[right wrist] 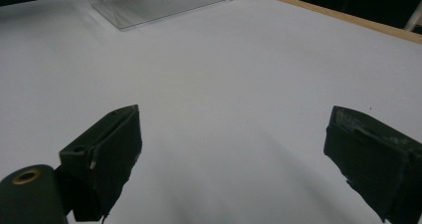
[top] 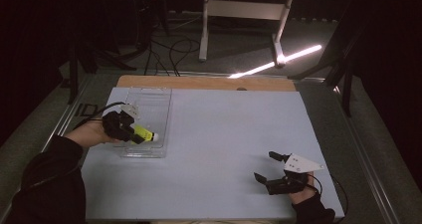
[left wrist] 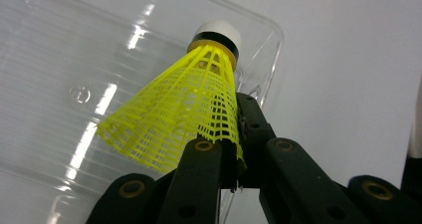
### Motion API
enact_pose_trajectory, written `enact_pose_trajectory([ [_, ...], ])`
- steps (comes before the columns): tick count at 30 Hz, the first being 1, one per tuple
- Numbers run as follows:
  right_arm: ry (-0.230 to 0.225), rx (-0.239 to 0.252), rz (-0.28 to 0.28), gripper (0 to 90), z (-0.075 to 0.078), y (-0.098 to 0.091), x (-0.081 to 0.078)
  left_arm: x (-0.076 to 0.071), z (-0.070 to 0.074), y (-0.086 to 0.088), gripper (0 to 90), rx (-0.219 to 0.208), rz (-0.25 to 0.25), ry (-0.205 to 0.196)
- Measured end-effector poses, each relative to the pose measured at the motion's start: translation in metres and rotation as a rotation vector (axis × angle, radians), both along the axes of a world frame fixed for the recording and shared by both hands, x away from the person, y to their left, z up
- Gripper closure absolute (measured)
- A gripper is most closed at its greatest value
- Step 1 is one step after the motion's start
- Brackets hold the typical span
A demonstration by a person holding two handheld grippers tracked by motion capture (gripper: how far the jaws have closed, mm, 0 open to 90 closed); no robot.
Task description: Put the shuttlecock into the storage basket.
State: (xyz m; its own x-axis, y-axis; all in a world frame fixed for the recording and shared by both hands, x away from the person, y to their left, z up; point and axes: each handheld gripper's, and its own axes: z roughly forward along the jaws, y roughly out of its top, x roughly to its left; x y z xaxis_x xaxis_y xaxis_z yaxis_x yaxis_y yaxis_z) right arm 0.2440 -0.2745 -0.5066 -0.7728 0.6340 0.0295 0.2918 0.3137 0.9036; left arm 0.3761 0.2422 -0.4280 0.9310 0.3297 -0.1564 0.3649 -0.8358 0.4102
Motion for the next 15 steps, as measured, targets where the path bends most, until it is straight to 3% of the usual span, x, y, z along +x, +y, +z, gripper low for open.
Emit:
enact_pose_trajectory([
  [11,-0.004,0.000,-0.004,8.5,0.000,0.000,0.000,0.006,-0.012,-0.005,88.9,0.037,0.003,0.053],
  [15,-0.002,0.000,-0.003,8.5,0.000,-0.001,0.000,0.008,-0.015,-0.008,88.7,0.044,0.003,0.056],
])
